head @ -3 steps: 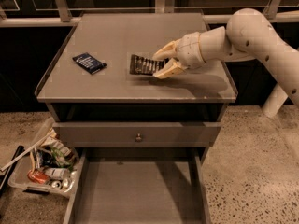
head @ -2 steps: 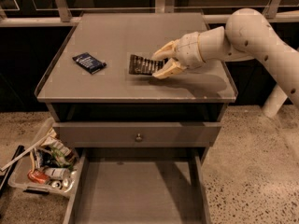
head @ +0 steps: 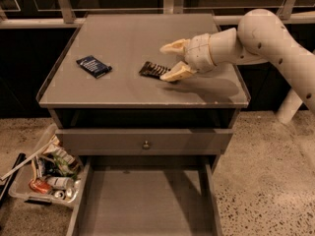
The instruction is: Pick rxbar chocolate from middle drawer and place on counter
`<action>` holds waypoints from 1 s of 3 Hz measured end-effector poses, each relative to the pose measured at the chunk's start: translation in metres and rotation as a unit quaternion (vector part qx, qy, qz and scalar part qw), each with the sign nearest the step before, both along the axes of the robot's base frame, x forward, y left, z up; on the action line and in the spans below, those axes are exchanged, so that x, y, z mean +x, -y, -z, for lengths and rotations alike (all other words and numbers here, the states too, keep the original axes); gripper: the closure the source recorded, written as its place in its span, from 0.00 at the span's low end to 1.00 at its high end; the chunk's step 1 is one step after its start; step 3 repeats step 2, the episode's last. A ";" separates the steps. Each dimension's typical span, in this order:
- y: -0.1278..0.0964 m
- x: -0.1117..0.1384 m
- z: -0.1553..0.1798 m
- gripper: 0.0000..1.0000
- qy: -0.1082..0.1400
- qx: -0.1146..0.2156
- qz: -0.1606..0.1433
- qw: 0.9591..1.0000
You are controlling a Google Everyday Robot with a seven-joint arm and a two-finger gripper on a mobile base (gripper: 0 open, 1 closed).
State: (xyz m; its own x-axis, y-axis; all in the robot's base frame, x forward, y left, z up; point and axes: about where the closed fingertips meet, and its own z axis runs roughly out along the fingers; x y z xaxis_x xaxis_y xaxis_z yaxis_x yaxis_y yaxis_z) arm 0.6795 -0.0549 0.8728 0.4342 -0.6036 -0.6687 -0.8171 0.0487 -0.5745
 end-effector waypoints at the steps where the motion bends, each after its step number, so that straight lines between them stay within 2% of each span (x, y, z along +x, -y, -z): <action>1: 0.000 0.000 0.000 0.00 0.000 0.000 0.000 1.000; 3: 0.000 0.000 0.000 0.00 0.000 0.000 0.000 1.000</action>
Offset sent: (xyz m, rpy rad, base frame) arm 0.0000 0.0000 0.0000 0.0000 0.0000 0.0000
